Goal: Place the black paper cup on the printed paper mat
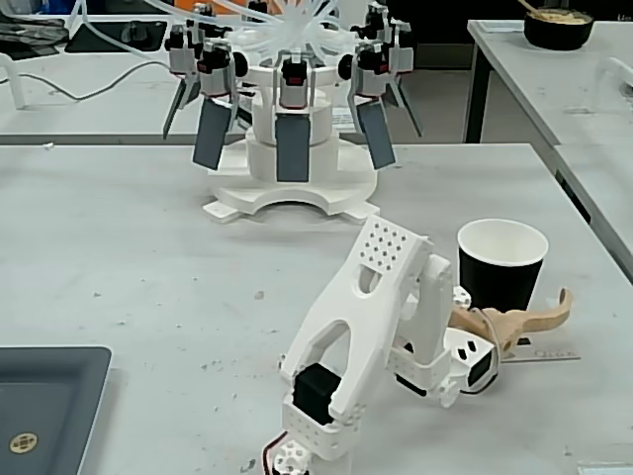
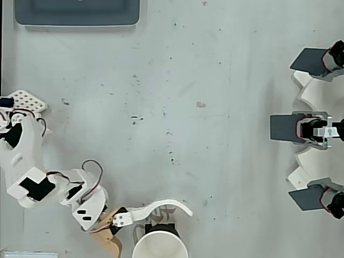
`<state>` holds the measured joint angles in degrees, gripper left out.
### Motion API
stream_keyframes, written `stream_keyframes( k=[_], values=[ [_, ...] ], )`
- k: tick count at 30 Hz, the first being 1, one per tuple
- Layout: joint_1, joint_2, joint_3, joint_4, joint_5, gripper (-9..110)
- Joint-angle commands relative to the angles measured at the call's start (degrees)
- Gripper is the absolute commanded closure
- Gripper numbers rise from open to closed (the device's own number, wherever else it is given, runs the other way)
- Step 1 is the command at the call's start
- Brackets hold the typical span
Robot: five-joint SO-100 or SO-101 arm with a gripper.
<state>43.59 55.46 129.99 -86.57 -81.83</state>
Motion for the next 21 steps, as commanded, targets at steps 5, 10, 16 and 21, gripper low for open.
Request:
stream_keyframes(
  k=[5,10,16,21],
  values=[
    [0.9,13.9,9.9,-1.5,-1.8,35],
    [0.9,21.9,17.6,-1.5,-1.8,35],
    [0.3,32.1,26.3,-1.2,-1.1,38],
    [-1.1,38.1,30.4,-1.1,-1.0,44]
  ],
)
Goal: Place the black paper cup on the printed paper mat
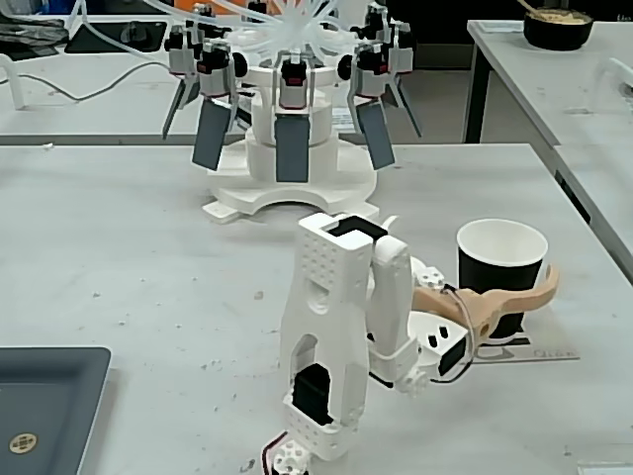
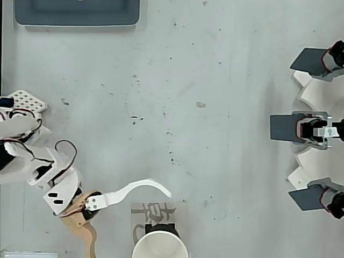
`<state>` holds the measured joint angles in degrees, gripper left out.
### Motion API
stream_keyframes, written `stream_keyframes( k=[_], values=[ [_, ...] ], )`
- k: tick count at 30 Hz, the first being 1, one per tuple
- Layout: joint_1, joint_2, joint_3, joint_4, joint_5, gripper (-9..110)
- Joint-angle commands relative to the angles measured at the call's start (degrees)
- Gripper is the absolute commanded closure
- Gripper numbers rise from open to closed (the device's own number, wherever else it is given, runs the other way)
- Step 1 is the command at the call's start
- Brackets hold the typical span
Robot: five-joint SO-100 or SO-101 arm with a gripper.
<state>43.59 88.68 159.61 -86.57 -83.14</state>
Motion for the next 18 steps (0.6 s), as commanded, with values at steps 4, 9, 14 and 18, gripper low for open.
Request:
stream_keyframes(
  k=[4,9,14,18],
  values=[
    [-2.6,9.2,3.7,-1.1,0.4,48],
    [-6.2,15.7,10.3,-0.4,0.4,53],
    [-11.5,20.6,14.1,-0.1,0.1,58],
    [-15.0,23.3,14.2,1.2,-0.4,61]
  ],
)
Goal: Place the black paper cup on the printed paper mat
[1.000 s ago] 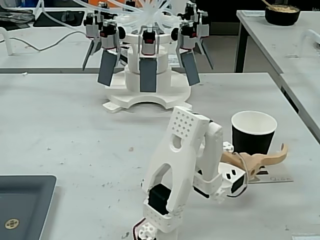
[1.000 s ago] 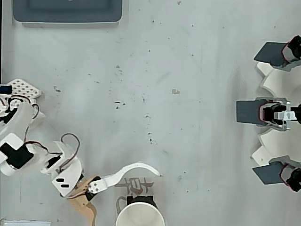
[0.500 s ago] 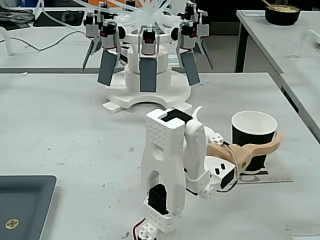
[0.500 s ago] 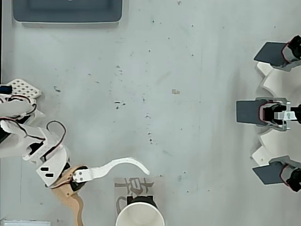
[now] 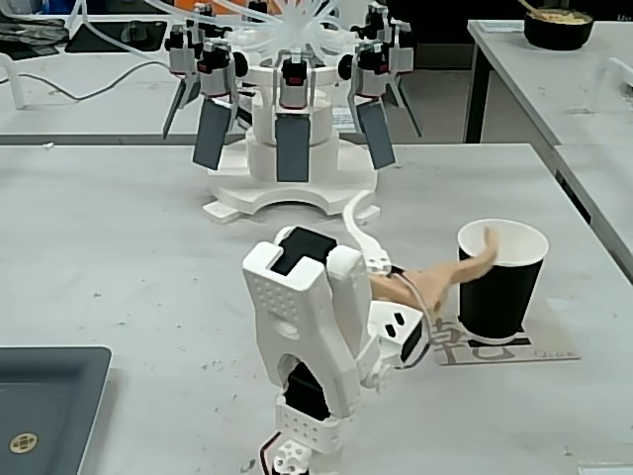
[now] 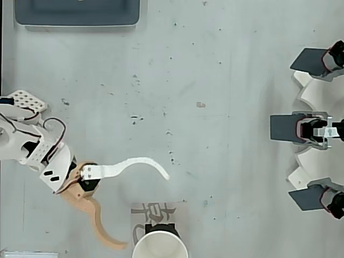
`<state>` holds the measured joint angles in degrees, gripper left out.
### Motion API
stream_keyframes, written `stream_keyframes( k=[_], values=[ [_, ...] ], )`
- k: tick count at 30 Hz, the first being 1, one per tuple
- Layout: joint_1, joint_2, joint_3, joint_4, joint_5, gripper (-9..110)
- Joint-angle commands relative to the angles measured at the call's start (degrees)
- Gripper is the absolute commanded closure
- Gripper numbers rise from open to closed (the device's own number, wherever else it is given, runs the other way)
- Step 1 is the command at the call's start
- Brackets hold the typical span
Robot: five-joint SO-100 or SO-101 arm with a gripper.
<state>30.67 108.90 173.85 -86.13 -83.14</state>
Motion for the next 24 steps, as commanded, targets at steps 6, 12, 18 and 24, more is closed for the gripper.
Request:
stream_keyframes(
  k=[6,12,18,24],
  values=[
    [-9.2,5.4,-0.1,1.6,-1.5,64],
    [-17.6,8.1,-0.2,4.7,-2.5,68],
    [-26.0,8.3,-1.6,7.9,-3.4,69],
    [-28.7,5.0,-7.7,12.9,-4.1,69]
  ],
)
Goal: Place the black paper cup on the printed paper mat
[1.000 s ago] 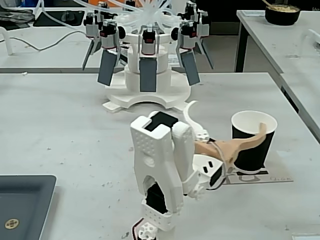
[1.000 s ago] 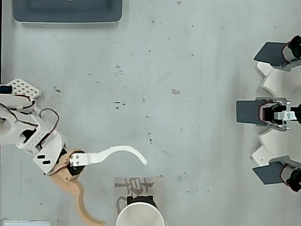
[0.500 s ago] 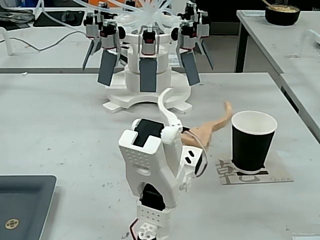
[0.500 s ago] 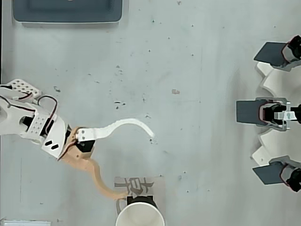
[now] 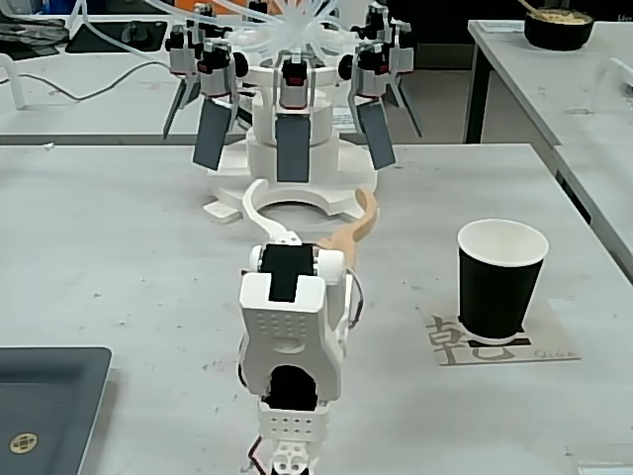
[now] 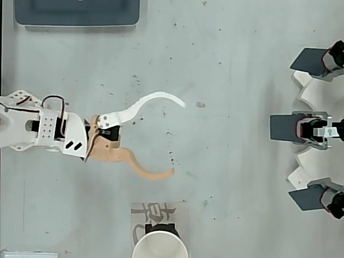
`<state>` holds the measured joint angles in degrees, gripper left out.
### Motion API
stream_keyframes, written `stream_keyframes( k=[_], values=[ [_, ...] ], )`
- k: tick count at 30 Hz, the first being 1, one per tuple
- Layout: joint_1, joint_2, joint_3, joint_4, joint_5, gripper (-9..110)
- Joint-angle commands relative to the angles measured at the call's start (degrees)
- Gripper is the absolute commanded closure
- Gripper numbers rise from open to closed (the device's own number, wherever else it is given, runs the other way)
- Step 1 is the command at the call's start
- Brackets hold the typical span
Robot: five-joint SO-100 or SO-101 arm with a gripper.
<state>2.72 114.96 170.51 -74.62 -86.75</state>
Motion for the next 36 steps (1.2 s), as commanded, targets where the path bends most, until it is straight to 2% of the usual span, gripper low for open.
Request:
stream_keyframes(
  k=[1,22,36],
  values=[
    [-1.0,-2.4,-6.2,2.0,-0.5,69],
    [-4.6,-30.3,-44.6,11.4,-0.4,73],
    [-4.7,-39.9,-57.0,14.3,-0.9,77]
  ],
)
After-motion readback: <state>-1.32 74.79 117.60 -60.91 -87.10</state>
